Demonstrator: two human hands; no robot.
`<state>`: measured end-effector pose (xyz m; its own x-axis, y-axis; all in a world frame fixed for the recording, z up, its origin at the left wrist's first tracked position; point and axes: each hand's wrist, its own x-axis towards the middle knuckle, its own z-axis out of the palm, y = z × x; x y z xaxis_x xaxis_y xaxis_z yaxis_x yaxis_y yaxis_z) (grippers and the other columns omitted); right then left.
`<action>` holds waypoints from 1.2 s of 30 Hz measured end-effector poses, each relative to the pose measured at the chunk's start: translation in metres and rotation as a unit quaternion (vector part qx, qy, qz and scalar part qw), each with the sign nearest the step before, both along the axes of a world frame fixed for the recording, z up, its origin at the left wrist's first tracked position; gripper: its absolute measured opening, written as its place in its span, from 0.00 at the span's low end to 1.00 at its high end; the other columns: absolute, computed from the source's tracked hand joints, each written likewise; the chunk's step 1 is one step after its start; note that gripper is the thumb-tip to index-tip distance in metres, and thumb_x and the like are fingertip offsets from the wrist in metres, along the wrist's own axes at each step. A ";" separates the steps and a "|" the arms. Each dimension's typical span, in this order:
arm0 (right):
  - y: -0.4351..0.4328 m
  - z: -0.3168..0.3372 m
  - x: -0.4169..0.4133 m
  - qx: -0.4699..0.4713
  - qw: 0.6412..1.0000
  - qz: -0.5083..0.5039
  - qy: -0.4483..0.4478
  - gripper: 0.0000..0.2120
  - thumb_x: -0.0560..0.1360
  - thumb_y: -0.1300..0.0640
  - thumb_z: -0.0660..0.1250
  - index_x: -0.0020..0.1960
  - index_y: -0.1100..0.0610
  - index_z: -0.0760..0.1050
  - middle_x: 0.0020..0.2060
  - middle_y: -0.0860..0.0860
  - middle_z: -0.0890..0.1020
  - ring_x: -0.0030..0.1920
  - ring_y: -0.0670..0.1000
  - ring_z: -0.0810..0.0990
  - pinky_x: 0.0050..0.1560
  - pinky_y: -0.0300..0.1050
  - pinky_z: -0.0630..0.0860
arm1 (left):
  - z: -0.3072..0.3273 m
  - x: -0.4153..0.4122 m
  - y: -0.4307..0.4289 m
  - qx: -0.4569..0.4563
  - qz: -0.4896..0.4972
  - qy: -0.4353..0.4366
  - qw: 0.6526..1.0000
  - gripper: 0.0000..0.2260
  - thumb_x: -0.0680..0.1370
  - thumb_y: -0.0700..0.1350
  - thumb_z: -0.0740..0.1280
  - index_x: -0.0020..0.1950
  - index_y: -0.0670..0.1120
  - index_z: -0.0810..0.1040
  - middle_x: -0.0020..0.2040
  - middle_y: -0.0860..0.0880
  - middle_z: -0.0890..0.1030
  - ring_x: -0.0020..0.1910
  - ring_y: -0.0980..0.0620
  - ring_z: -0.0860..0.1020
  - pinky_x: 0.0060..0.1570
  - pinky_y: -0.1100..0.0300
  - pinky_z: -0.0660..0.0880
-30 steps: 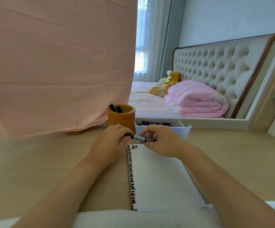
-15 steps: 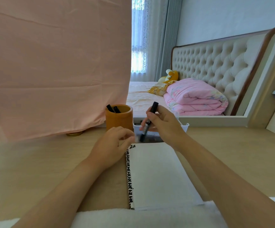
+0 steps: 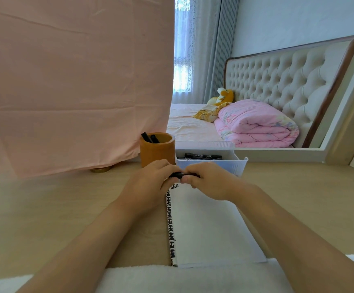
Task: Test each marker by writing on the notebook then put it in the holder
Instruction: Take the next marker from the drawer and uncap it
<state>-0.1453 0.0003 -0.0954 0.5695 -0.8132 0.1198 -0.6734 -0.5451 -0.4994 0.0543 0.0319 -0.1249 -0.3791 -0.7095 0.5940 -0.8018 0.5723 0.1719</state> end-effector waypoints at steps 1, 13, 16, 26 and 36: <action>0.000 -0.001 0.000 -0.005 1.000 0.006 0.000 0.08 0.82 0.48 0.60 0.50 0.46 0.77 0.38 0.43 0.78 0.42 0.45 0.76 0.48 0.41 0.74 | 0.000 0.001 -0.001 0.002 -0.003 -0.001 1.000 0.10 0.82 0.52 0.61 0.62 0.56 0.76 0.49 0.61 0.74 0.46 0.62 0.71 0.40 0.64 0.71; -0.001 -0.007 0.006 -0.409 0.910 0.042 0.054 0.09 0.77 0.51 0.69 0.55 0.53 0.82 0.38 0.50 0.82 0.35 0.50 0.79 0.36 0.41 0.75 | 0.021 0.006 0.000 0.209 -0.015 0.122 0.970 0.08 0.82 0.47 0.62 0.50 0.53 0.81 0.37 0.56 0.78 0.36 0.60 0.74 0.37 0.64 0.68; -0.001 -0.004 0.008 -0.465 0.880 0.055 0.080 0.08 0.75 0.53 0.72 0.53 0.53 0.83 0.37 0.49 0.83 0.33 0.50 0.78 0.36 0.39 0.69 | 0.021 0.013 0.000 0.321 -0.055 0.209 0.922 0.11 0.83 0.48 0.61 0.45 0.51 0.82 0.31 0.53 0.74 0.32 0.54 0.71 0.37 0.54 0.69; 0.000 -0.005 0.006 -0.160 0.987 0.020 -0.012 0.12 0.82 0.47 0.61 0.55 0.46 0.82 0.38 0.42 0.81 0.38 0.44 0.76 0.41 0.42 0.75 | 0.019 0.015 -0.001 0.127 0.002 -0.002 0.992 0.08 0.82 0.50 0.61 0.56 0.54 0.79 0.45 0.57 0.78 0.45 0.58 0.74 0.44 0.58 0.72; -0.001 -0.002 -0.006 -0.190 0.982 -0.003 0.020 0.10 0.79 0.50 0.66 0.57 0.49 0.83 0.41 0.44 0.80 0.42 0.46 0.77 0.46 0.44 0.77 | 0.012 0.024 -0.007 0.171 0.059 -0.007 0.983 0.09 0.82 0.53 0.61 0.59 0.55 0.78 0.50 0.58 0.75 0.47 0.60 0.73 0.48 0.60 0.72</action>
